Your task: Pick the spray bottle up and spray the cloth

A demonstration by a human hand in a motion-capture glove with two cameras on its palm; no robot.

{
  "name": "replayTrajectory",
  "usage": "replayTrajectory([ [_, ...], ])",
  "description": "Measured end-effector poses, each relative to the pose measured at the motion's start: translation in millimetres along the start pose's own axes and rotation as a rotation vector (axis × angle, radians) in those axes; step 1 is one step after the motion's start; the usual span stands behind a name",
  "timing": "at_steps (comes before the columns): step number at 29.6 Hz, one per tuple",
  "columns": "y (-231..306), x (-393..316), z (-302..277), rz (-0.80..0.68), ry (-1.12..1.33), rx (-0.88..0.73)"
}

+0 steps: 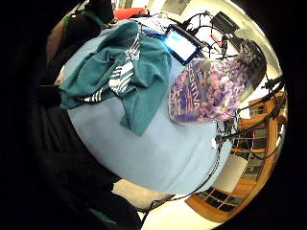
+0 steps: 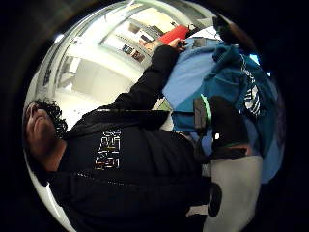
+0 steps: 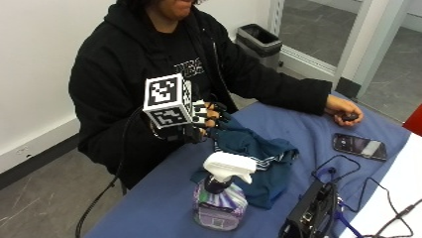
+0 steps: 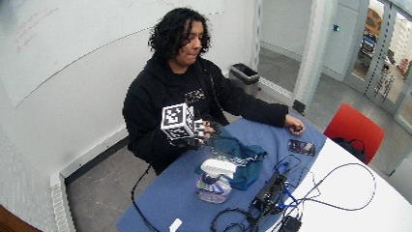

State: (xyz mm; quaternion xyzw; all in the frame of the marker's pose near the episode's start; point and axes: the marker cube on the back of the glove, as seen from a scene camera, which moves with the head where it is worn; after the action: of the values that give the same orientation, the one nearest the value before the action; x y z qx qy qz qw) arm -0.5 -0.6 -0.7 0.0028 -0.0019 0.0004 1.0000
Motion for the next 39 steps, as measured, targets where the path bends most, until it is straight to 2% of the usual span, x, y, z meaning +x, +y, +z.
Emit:
replayTrajectory([
  [15, 14.1, 16.5, -9.8, 0.093, 0.018, 0.062],
  [23, 35.8, 54.1, -40.7, 0.266, 0.104, 0.168],
  [29, 46.8, 90.2, -69.2, 0.454, 0.244, 0.261],
  [35, 40.5, 128.2, -84.2, 0.618, 0.276, 0.374],
  [39, 25.7, 148.2, -90.0, 0.661, 0.222, 0.466],
])
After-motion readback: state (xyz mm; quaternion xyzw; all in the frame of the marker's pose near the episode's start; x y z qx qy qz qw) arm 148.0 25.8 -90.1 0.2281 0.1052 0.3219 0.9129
